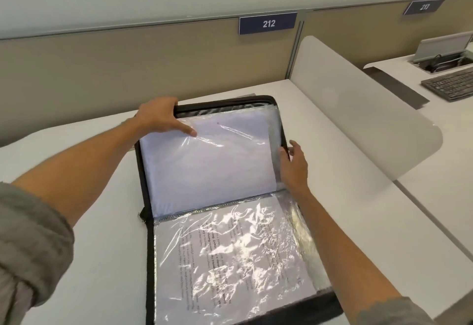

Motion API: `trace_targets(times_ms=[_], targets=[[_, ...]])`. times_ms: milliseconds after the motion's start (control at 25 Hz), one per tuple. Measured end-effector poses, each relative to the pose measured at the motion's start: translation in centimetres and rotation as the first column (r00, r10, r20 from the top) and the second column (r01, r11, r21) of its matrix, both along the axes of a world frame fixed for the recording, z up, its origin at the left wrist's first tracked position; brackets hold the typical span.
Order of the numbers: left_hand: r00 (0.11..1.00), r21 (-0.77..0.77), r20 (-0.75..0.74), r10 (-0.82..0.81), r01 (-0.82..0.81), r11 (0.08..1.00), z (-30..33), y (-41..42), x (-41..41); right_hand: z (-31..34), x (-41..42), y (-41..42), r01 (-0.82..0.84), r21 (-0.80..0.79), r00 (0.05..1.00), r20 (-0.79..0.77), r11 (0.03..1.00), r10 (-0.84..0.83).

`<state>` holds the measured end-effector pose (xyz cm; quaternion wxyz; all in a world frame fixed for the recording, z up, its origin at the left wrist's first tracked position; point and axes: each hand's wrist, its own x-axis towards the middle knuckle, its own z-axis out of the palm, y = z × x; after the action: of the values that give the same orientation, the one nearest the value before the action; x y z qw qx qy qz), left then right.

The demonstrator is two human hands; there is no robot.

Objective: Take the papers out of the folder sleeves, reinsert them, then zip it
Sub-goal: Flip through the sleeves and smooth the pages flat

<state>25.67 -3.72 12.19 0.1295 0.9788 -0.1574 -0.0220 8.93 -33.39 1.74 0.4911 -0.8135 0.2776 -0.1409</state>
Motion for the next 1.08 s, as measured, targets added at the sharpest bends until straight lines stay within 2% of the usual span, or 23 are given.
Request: trace_targets(times_ms=[80,160,200,280,360,440,520,640,840,1080], targets=[[0.998,-0.007,0.010,0.058,-0.058,0.998,-0.3,2.0,-0.4,0.3,-1.0,3.0,-0.083,-0.283,0.996,0.005,0.955,0.089],[0.993,-0.014,0.007,0.121,-0.121,0.993,-0.7,3.8,-0.9,0.1,-3.2,7.3,-0.253,-0.426,0.963,-0.022,0.868,0.270],[0.988,-0.013,0.006,0.154,-0.154,0.988,-0.9,4.7,-1.3,0.0,-4.8,9.8,-0.377,-0.454,0.922,-0.097,0.807,0.376],[0.972,0.011,-0.008,0.234,-0.234,0.972,-1.1,6.1,-2.2,-0.6,-8.1,14.8,-0.626,-0.460,0.777,-0.302,0.629,0.552],[0.946,0.037,-0.026,0.324,-0.323,0.946,-1.3,7.5,-3.4,-1.0,-11.1,19.3,-0.783,-0.418,0.621,-0.472,0.461,0.626],[0.922,0.053,-0.033,0.386,-0.384,0.922,-1.7,9.0,-4.6,-1.6,-12.9,21.7,-0.843,-0.377,0.538,-0.566,0.383,0.625],[0.902,0.069,-0.036,0.429,-0.426,0.902,-2.1,10.5,-6.2,-1.9,-13.6,22.2,-0.845,-0.388,0.534,-0.586,0.368,0.609],[0.887,0.100,-0.059,0.459,-0.452,0.886,-2.7,12.8,-9.0,-2.0,-14.5,20.4,-0.840,-0.403,0.539,-0.535,0.364,0.650],[0.870,0.148,-0.180,0.460,-0.438,0.887,-4.6,15.9,-14.3,-2.0,-16.0,14.8,-0.870,-0.393,0.471,-0.479,0.299,0.741],[0.800,0.034,-0.287,0.527,-0.542,0.840,-7.1,16.0,-21.5,-1.7,-17.3,10.6,-0.873,-0.365,0.471,-0.458,0.324,0.754]])
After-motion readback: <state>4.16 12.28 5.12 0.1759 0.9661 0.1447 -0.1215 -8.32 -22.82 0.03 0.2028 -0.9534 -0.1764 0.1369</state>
